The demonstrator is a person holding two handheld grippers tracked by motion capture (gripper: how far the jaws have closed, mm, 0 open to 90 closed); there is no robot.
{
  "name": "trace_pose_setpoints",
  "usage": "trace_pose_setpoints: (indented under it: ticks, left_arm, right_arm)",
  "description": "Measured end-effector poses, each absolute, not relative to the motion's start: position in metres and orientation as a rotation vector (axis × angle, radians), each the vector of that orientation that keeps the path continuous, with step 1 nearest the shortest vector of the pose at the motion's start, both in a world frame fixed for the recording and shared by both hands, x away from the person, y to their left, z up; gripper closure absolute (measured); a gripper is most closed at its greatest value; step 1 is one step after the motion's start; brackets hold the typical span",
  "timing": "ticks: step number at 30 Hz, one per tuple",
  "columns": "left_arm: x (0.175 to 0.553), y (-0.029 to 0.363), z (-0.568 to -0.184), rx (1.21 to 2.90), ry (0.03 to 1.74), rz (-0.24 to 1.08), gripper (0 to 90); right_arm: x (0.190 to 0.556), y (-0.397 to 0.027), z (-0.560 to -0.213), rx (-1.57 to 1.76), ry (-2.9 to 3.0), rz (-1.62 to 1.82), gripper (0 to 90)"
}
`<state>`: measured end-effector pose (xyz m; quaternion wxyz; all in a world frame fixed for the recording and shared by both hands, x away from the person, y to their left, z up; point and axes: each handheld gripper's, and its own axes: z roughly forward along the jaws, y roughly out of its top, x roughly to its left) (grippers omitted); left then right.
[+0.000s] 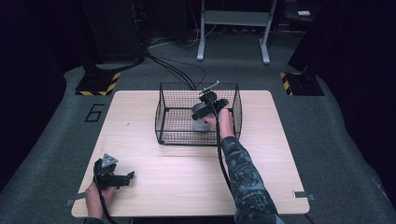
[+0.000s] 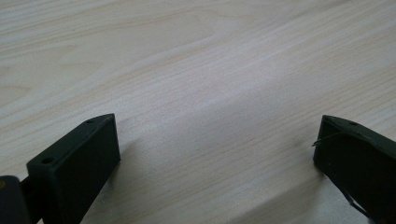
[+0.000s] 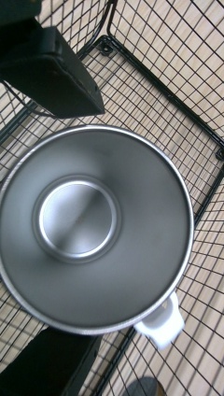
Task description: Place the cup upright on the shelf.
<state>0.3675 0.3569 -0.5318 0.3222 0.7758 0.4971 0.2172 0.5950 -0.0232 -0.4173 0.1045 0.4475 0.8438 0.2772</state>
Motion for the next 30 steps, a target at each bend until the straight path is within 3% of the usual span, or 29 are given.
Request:
trace_pose_setpoints:
  ticks: [17, 30]
  left_arm:
    - [0.368, 0.356, -0.533, 2.012, 1.316, 0.572, 0.3]
    - [0.368, 0.356, -0.533, 2.012, 1.316, 0.572, 0.3]
  right_arm:
    - [0.549, -0.049, -0.378, 1.196, 2.463, 0.939, 0.0]
    - [0.478, -0.083, -0.350, 1.049, 2.430, 0.997, 0.0]
